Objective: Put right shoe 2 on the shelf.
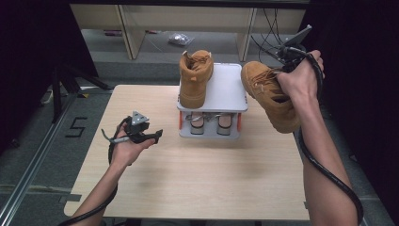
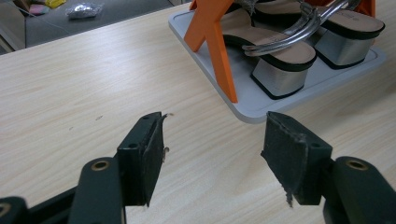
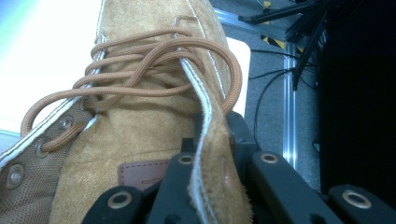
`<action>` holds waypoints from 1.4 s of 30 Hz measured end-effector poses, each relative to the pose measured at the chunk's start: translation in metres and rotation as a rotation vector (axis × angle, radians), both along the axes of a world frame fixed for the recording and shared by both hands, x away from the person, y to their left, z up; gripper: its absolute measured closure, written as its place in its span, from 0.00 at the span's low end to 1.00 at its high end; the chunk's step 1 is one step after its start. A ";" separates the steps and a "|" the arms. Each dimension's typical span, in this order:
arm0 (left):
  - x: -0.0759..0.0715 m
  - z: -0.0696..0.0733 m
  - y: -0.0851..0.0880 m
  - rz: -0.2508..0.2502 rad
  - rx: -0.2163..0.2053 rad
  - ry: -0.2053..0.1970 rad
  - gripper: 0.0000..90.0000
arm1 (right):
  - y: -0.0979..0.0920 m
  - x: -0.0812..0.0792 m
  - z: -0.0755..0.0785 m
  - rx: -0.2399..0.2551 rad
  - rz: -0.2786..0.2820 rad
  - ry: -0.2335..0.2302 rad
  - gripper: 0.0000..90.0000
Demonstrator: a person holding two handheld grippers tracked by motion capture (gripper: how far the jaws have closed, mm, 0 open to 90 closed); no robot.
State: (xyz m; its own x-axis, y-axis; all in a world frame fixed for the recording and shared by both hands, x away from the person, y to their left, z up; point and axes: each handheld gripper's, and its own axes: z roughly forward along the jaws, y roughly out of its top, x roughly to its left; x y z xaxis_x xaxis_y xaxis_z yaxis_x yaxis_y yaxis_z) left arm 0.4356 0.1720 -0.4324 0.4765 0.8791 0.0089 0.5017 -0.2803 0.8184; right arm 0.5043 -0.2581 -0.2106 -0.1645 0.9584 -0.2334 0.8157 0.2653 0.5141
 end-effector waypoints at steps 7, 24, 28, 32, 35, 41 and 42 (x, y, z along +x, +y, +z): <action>0.000 0.001 0.002 -0.007 0.018 0.004 0.42 | 0.011 0.004 0.001 0.004 0.013 -0.002 0.95; 0.000 0.000 0.002 -0.001 0.004 0.002 0.42 | 0.044 0.026 0.001 0.037 0.041 0.017 0.95; 0.001 0.000 0.004 -0.010 0.025 0.009 0.42 | 0.050 0.032 0.001 0.033 0.042 0.021 0.95; 0.001 -0.001 0.005 -0.010 0.023 0.010 0.42 | 0.053 0.037 0.001 0.038 0.034 0.025 0.95; 0.000 -0.002 0.005 -0.008 0.025 0.012 0.42 | 0.053 0.040 0.001 0.051 0.028 0.021 0.95; 0.001 -0.003 0.004 0.004 0.003 0.005 0.42 | 0.055 0.046 0.001 0.068 0.026 0.022 0.95; 0.001 -0.003 0.004 0.005 0.006 0.007 0.42 | 0.055 0.046 0.001 0.080 0.022 0.018 0.95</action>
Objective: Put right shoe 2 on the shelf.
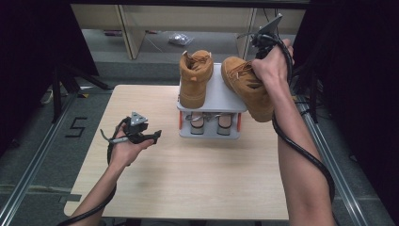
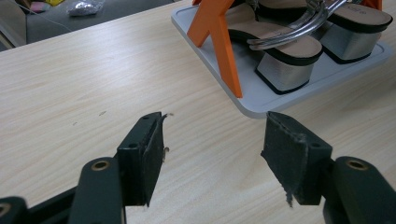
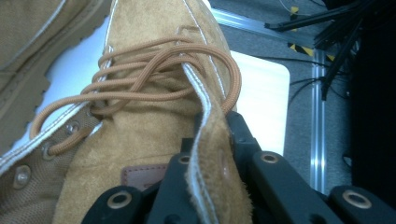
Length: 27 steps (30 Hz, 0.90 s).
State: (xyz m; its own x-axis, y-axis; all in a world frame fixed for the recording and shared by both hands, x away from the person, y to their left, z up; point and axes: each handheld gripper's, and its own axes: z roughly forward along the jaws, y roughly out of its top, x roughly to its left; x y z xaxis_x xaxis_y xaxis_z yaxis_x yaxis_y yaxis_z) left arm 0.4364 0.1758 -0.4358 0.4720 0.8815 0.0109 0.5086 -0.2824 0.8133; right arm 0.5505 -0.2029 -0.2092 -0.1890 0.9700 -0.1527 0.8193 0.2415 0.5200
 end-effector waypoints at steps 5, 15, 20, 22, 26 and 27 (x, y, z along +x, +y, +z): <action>0.000 0.000 0.000 -0.001 -0.003 -0.001 0.42 | 0.002 0.004 0.000 0.024 0.000 0.004 0.95; 0.000 -0.002 0.003 0.003 -0.003 0.003 0.42 | 0.009 0.012 -0.002 0.056 -0.007 -0.006 0.95; 0.000 -0.003 0.004 0.003 -0.001 0.004 0.42 | 0.010 0.015 -0.001 0.076 -0.020 -0.021 0.95; -0.001 -0.003 0.006 -0.012 0.023 0.015 0.42 | 0.011 0.017 -0.002 0.091 -0.028 -0.019 0.95; -0.001 -0.003 0.006 -0.007 0.021 0.017 0.42 | 0.012 0.019 -0.002 0.110 -0.043 -0.011 0.95; -0.001 -0.003 0.006 -0.005 0.019 0.017 0.42 | 0.012 0.019 -0.003 0.103 -0.037 -0.016 0.95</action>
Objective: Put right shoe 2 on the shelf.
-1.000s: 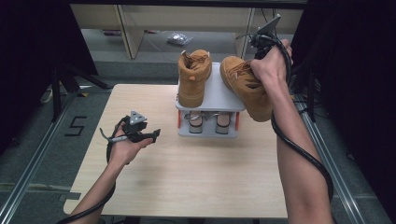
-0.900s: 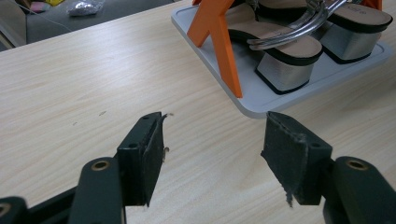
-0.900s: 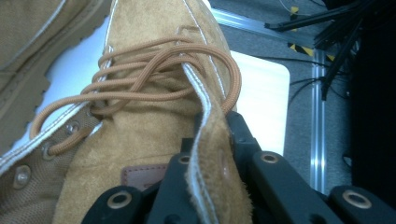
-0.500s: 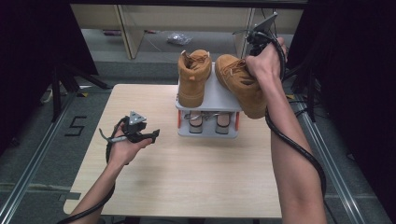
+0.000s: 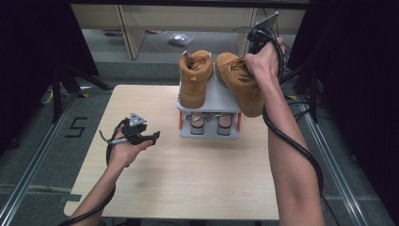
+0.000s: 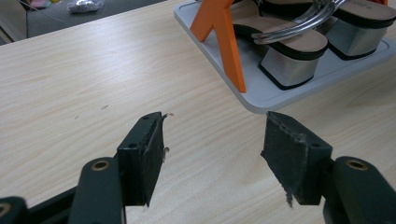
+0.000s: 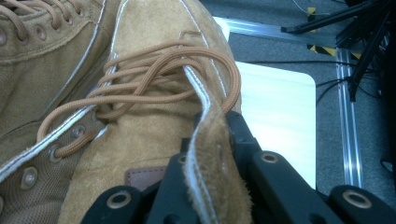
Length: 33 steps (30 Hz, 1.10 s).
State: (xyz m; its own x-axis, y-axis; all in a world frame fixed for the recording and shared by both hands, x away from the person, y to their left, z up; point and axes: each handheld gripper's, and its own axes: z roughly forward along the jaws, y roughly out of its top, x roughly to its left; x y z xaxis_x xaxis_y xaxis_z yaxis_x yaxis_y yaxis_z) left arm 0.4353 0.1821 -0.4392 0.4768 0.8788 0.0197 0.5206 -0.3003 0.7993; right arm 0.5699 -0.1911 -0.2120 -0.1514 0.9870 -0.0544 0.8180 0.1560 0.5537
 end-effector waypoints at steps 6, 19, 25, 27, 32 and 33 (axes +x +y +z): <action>0.000 -0.003 -0.002 0.003 -0.015 -0.002 0.42 | 0.001 0.006 -0.005 0.002 0.018 -0.004 0.93; 0.000 -0.006 -0.006 -0.014 0.000 0.011 0.41 | -0.017 0.012 -0.019 -0.001 0.056 -0.015 0.84; 0.000 -0.006 -0.008 -0.001 -0.023 0.001 0.41 | -0.019 0.011 -0.020 0.000 0.069 -0.029 0.77; 0.000 -0.007 -0.008 -0.002 -0.021 0.002 0.41 | -0.019 0.011 -0.020 0.007 0.057 -0.023 0.75; 0.000 -0.005 -0.006 -0.017 0.005 0.012 0.41 | -0.020 0.010 -0.020 0.001 0.060 -0.032 0.70; 0.000 -0.006 -0.008 0.000 -0.024 0.000 0.41 | -0.019 0.010 -0.020 -0.005 0.057 -0.033 0.69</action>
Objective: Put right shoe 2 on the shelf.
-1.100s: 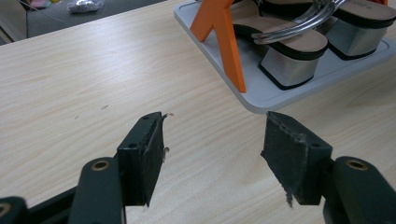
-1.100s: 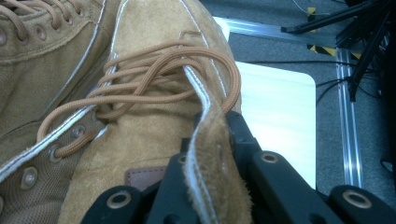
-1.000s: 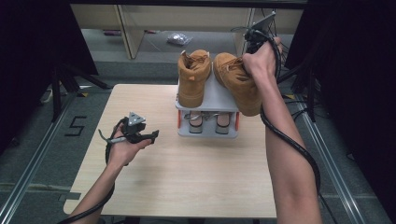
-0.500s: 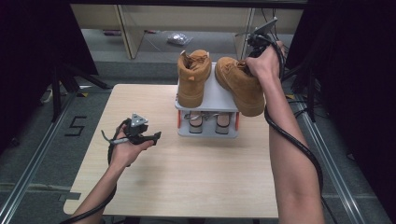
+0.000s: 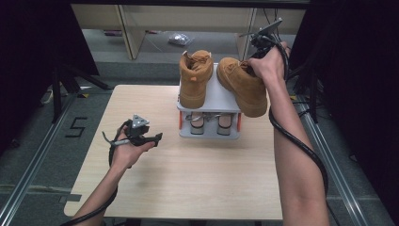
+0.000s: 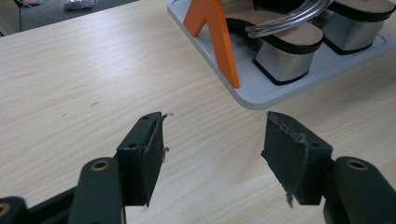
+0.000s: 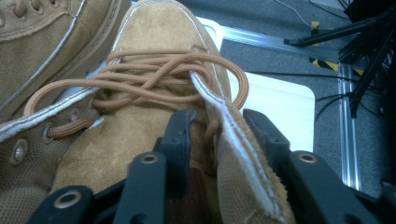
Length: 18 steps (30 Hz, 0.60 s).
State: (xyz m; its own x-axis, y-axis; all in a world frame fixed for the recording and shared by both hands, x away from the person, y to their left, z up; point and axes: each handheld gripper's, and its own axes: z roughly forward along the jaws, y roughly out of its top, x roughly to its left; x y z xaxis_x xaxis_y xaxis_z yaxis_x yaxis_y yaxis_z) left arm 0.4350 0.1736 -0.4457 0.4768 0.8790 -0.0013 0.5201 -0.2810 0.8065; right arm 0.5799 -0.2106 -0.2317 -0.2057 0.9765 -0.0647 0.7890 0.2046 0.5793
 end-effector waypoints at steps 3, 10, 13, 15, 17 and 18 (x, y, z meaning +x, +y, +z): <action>0.000 0.001 0.000 -0.002 0.000 -0.001 0.41 | 0.001 -0.002 0.003 0.008 -0.014 -0.003 0.67; 0.000 0.002 0.000 -0.013 0.016 0.005 0.41 | -0.001 -0.008 0.010 0.018 -0.016 -0.025 0.62; 0.000 0.002 -0.003 -0.005 -0.002 -0.004 0.41 | -0.002 -0.009 0.010 0.034 -0.030 -0.020 0.62; 0.000 0.003 -0.001 -0.026 0.032 0.008 0.41 | -0.003 -0.010 0.011 0.028 -0.024 -0.023 0.62; 0.000 0.002 -0.002 -0.024 0.022 0.006 0.41 | -0.002 -0.012 0.013 0.046 -0.034 -0.025 0.62; 0.000 0.002 -0.002 -0.023 0.020 0.002 0.41 | -0.003 -0.012 0.014 0.046 -0.031 -0.031 0.62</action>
